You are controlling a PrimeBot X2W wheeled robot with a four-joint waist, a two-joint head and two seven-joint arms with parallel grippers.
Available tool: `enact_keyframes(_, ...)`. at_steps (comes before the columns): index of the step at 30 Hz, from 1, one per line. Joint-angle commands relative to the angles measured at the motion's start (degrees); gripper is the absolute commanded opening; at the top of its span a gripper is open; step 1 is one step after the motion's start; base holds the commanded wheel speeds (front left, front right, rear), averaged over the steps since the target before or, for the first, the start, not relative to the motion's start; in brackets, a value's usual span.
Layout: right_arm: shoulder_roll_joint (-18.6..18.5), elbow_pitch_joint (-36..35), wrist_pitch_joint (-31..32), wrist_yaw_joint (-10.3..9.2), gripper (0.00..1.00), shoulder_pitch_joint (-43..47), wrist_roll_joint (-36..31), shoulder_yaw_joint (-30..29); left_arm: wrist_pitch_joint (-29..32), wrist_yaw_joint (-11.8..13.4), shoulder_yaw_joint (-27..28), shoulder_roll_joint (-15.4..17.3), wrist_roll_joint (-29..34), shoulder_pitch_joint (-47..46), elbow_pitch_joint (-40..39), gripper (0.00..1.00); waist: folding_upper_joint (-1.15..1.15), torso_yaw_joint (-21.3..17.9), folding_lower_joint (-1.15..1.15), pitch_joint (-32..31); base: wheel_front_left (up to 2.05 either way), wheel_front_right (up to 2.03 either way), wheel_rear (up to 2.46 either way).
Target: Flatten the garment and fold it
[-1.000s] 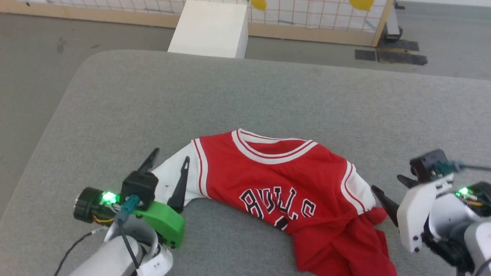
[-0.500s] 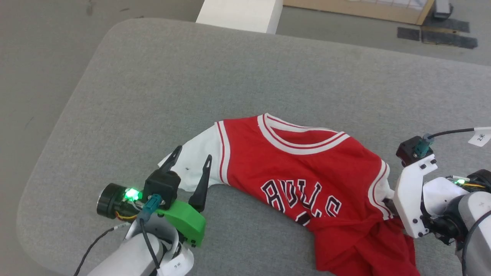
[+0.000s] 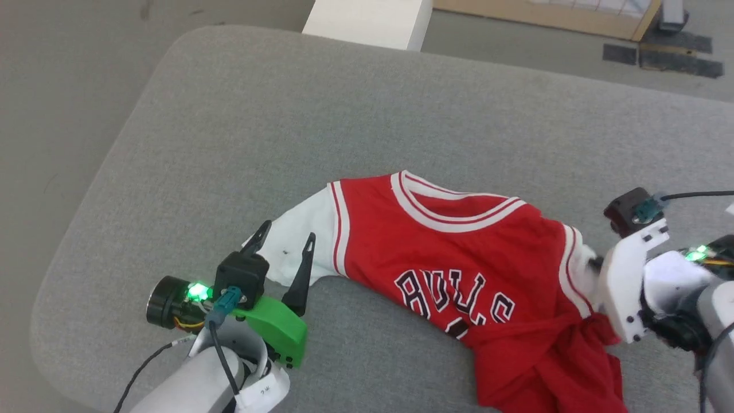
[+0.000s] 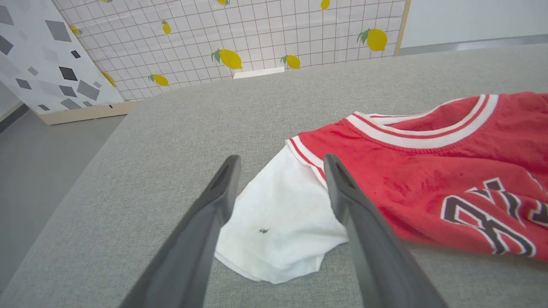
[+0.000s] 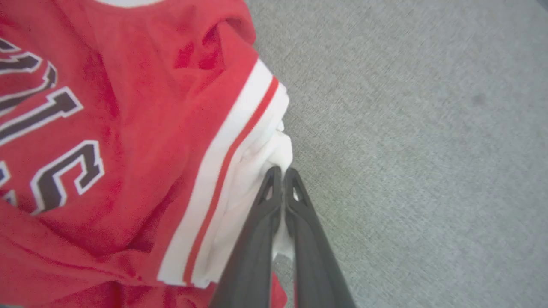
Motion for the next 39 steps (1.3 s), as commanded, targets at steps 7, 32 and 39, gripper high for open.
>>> enact_keyframes(7,-6.48,-5.72,-5.64,-0.08,0.00,0.12,-3.40,-5.09,0.57,-0.29,0.83,0.57,-2.17,0.39,-0.40,1.00,0.00,-5.13,0.00,-4.99,0.00,0.00,0.00)
enact_keyframes(32,-3.67,11.91,-15.52,-0.08,1.00,3.96,-13.06,-5.68,1.70,-0.17,0.66,1.05,-2.90,-0.94,-1.56,1.00,0.00,-4.67,0.00,-1.61,0.00,0.00,0.00)
enact_keyframes(39,-2.31,7.89,-20.01,-0.08,1.00,3.03,-5.11,-6.06,1.74,-0.12,1.06,1.09,-4.72,0.75,-1.09,1.00,0.00,-7.41,0.00,-6.57,0.00,0.00,0.00)
